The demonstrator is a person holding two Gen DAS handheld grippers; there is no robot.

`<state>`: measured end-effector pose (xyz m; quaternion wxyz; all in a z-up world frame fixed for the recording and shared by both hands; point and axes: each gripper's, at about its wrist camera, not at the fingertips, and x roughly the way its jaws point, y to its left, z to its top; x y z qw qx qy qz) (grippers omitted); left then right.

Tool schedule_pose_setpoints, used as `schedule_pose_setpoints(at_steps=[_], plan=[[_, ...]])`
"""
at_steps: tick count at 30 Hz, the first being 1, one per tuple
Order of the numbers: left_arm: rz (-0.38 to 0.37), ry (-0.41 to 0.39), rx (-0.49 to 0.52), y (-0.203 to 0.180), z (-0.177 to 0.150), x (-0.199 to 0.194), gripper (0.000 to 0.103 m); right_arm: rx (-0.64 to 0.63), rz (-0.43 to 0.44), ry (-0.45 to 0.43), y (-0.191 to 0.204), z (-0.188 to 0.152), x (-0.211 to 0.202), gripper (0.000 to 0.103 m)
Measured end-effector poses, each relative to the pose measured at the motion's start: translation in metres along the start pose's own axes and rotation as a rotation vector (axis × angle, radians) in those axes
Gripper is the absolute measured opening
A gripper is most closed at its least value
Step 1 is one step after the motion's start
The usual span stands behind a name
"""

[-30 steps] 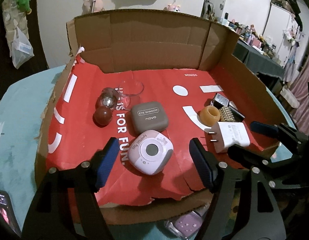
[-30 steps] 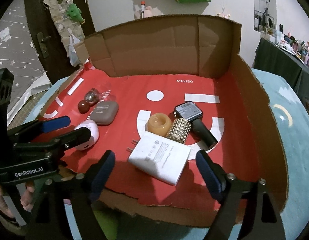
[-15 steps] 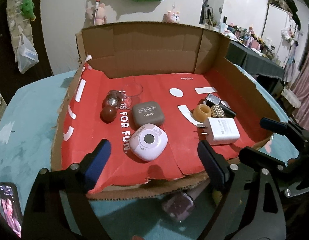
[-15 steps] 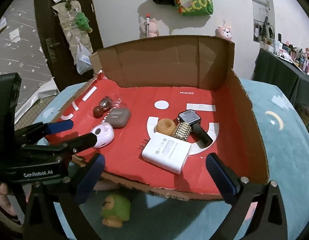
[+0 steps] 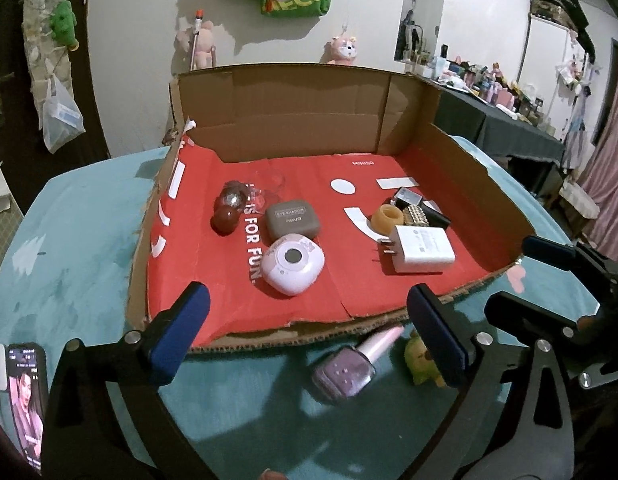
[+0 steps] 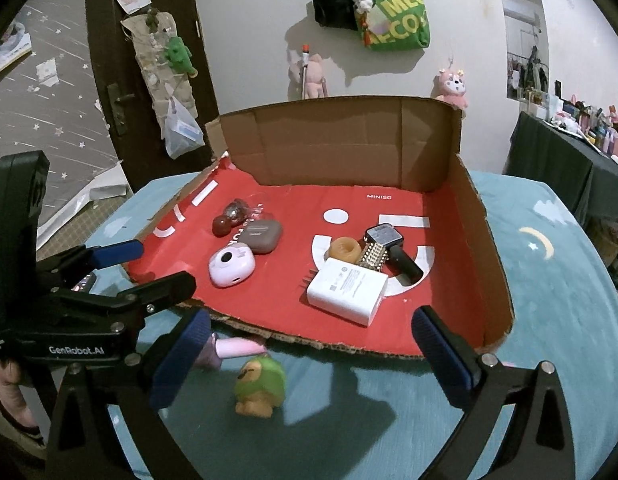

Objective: Organize rigid objects
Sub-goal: 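Withdraw both grippers from the box toward the nail polish and figurine, then grasp the purple nail polish with the left gripper while the right grasps the green figurine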

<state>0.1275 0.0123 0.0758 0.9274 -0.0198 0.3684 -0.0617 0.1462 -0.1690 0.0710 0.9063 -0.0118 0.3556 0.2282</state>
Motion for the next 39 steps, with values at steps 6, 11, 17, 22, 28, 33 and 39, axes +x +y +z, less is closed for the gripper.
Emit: schedule_pose_setpoints(at_steps=[6,11,17,22,28,33,39], plan=[[-0.002,0.008,-0.002,-0.002,-0.009,-0.008,0.101,-0.001,0.010,0.009,0.003,-0.008,-0.004,0.103],[0.003,0.024,0.019,-0.006,-0.020,-0.010,0.101,-0.009,0.015,0.020,0.007,-0.016,-0.007,0.103],[-0.021,0.055,0.031,-0.010,-0.032,-0.007,0.101,-0.010,0.029,0.048,0.007,-0.028,-0.006,0.103],[-0.003,0.067,0.047,-0.013,-0.040,-0.002,0.101,-0.002,0.042,0.074,0.008,-0.037,-0.001,0.103],[-0.011,0.101,0.034,-0.008,-0.046,0.007,0.101,-0.010,0.051,0.110,0.011,-0.044,0.006,0.098],[0.019,0.119,0.037,-0.004,-0.050,0.018,0.101,-0.027,0.047,0.131,0.014,-0.047,0.013,0.091],[0.008,0.154,0.035,-0.002,-0.053,0.032,0.090,-0.038,0.050,0.153,0.017,-0.051,0.022,0.081]])
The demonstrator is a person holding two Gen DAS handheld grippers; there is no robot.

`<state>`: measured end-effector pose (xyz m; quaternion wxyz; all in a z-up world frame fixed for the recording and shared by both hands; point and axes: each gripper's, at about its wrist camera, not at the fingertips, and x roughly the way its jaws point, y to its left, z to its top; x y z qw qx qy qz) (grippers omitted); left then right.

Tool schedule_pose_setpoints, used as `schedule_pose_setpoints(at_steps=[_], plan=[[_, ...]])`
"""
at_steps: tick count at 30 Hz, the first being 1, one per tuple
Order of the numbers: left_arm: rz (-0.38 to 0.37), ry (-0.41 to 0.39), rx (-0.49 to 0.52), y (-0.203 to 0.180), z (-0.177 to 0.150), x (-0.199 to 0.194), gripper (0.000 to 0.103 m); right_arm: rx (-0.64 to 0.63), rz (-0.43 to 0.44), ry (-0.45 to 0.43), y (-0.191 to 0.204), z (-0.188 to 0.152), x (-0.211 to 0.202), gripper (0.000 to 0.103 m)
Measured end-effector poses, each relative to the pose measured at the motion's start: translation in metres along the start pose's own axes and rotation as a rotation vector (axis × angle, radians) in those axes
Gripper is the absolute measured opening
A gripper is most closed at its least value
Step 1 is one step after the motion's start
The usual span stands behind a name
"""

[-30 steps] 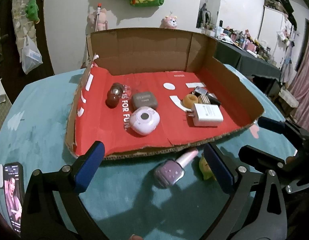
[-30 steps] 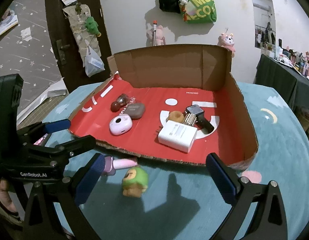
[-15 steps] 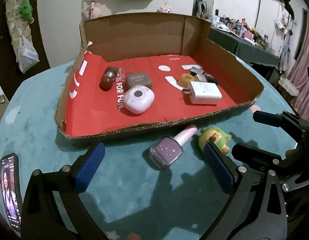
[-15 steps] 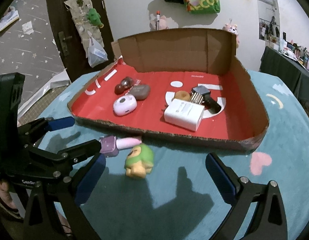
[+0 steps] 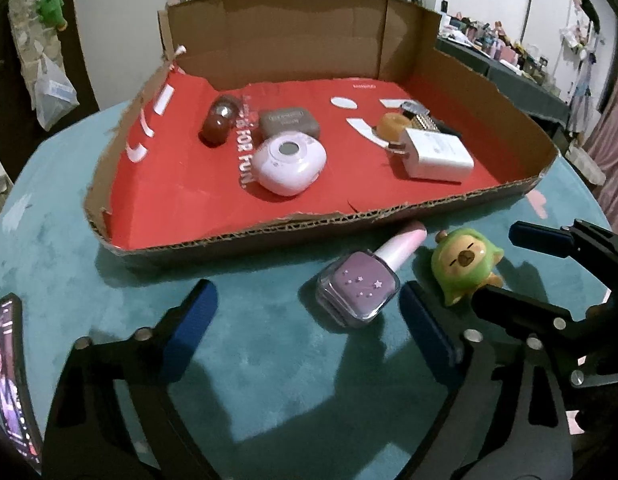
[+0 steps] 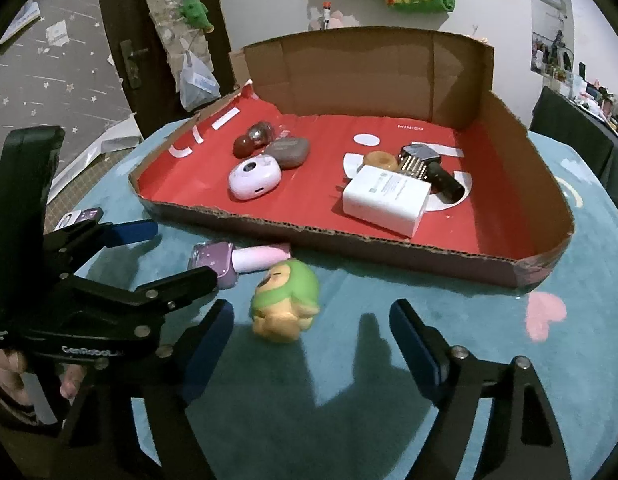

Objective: Organize rigid objects
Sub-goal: 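Grasp the purple nail polish with the left gripper while the right grasps the green figurine, then lift the nail polish and green figurine and carry them into the box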

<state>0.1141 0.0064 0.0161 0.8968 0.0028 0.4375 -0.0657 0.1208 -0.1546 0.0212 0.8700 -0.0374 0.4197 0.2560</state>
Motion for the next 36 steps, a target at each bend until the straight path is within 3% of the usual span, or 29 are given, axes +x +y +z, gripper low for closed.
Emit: schedule_pose_setpoints(at_steps=[11,16,36], plan=[[-0.028,0.014,0.059,-0.011,0.000,0.010,0.070,0.040,0.056,0.029,-0.008,0.004,0.015,0.062],[-0.043,0.003,0.109,-0.020,0.001,0.007,0.042,0.046,0.118,0.051,-0.006,0.006,0.023,0.043],[-0.093,-0.048,0.092,-0.018,-0.007,-0.030,0.042,0.056,0.162,-0.007,-0.007,0.007,-0.014,0.042]])
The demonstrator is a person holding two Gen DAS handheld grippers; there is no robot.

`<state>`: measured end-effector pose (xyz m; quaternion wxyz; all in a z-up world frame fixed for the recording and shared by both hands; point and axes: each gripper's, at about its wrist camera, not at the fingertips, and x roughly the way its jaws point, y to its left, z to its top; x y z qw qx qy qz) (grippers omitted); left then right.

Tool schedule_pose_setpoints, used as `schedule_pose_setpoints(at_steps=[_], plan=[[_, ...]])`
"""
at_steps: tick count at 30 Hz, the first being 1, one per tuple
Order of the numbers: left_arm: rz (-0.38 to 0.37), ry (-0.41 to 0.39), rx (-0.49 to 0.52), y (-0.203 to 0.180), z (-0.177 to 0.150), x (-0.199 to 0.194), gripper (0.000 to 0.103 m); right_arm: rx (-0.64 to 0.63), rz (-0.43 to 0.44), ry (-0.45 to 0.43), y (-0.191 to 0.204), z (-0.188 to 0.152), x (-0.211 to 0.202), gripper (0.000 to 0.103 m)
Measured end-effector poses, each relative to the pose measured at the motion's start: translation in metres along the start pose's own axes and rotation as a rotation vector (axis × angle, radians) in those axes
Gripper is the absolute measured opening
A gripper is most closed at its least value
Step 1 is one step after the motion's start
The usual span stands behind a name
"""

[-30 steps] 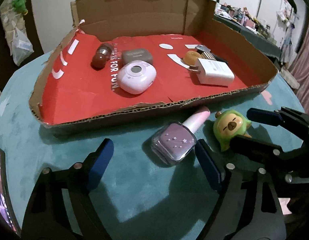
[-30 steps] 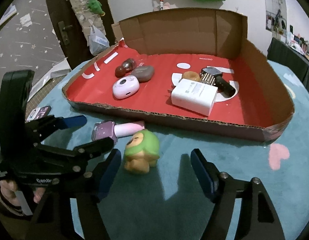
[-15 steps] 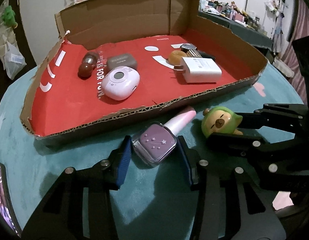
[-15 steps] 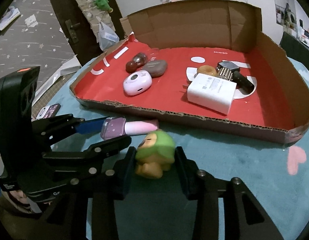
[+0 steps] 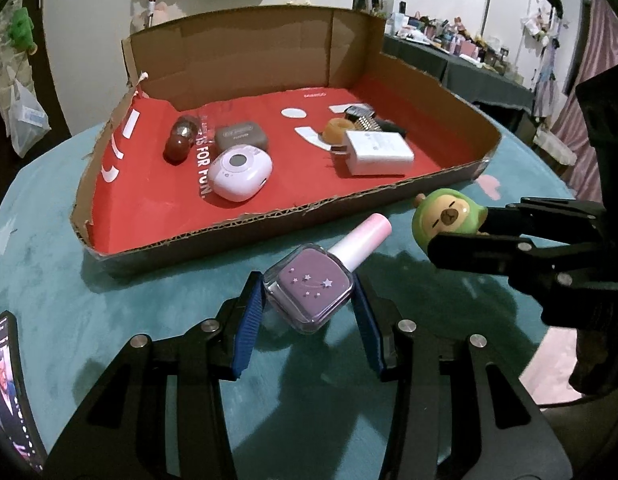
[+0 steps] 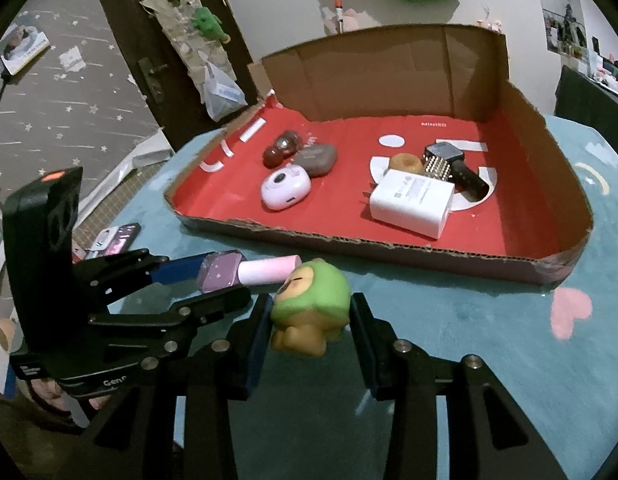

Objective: Organize rigid objects
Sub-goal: 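Lift the nail polish and green figurine and carry them into the box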

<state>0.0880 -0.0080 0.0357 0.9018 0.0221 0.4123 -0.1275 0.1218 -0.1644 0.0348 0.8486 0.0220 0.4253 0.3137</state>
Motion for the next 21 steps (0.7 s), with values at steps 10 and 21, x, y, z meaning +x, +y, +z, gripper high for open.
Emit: schedule_pose_setpoints(at_steps=[10,21], plan=[[-0.024,-0.058,-0.008,-0.003,0.008,-0.022,0.042,-0.008,0.000,-0.054,0.006,0.008,-0.019,0.042],[-0.025,-0.082,-0.016,0.000,0.015,-0.025,0.042,-0.008,-0.009,-0.064,0.006,0.011,-0.018,0.042]])
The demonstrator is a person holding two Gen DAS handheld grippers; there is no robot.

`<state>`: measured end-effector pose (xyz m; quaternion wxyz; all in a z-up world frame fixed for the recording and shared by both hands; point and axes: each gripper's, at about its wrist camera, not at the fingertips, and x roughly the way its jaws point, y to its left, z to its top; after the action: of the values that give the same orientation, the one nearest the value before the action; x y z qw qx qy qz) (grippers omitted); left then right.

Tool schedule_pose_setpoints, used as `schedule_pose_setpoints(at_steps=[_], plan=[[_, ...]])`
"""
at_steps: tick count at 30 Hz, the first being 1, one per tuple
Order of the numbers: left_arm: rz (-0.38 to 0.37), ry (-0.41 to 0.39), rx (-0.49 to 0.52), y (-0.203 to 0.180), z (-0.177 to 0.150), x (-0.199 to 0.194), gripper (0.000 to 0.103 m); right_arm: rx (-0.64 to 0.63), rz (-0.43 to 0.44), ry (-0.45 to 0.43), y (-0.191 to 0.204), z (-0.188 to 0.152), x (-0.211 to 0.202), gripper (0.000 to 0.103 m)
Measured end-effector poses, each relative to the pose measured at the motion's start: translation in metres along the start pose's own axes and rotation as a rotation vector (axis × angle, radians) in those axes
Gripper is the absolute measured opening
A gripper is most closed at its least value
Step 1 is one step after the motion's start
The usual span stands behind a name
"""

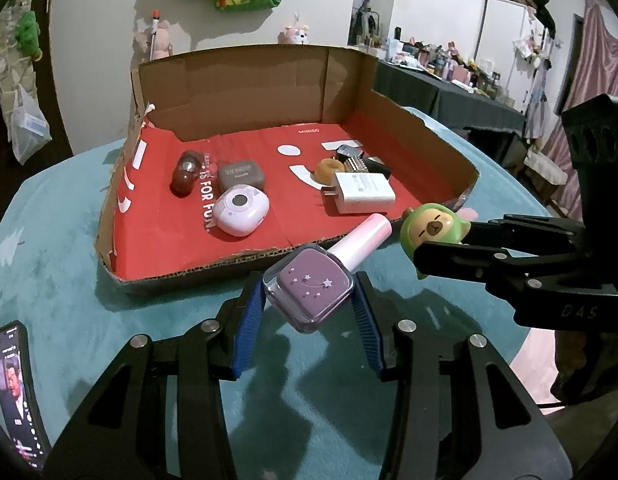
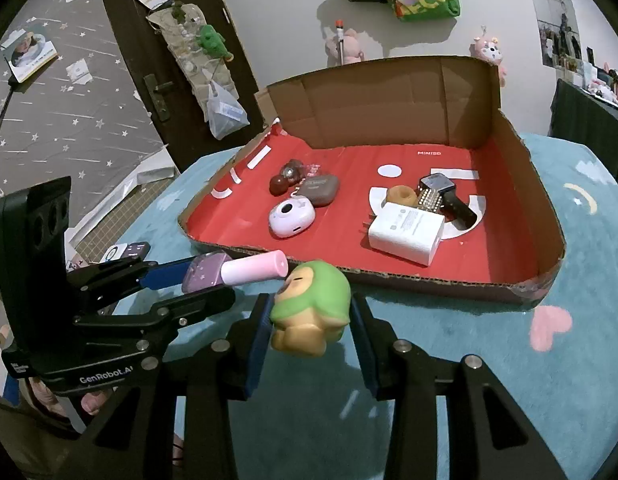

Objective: Organize rigid objects
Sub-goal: 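Lift the nail polish and green figurine and carry them into the box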

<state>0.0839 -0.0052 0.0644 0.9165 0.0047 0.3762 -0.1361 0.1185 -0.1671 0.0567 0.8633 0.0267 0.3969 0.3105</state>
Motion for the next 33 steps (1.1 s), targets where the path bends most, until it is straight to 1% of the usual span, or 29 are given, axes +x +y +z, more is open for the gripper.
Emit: schedule_pose_setpoints(at_steps=[13,26,33], plan=[[0.020,-0.029,-0.007,0.010,0.019,0.004,0.042,-0.020,-0.017,-0.015,-0.002,0.016,0.002,0.042],[0.027,-0.005,-0.018,0.019,0.031,0.022,0.042,-0.019,-0.038,-0.005,-0.010,0.030,0.018,0.042],[0.025,0.026,-0.024,0.025,0.035,0.037,0.042,-0.012,-0.046,0.004,-0.016,0.037,0.029,0.042]])
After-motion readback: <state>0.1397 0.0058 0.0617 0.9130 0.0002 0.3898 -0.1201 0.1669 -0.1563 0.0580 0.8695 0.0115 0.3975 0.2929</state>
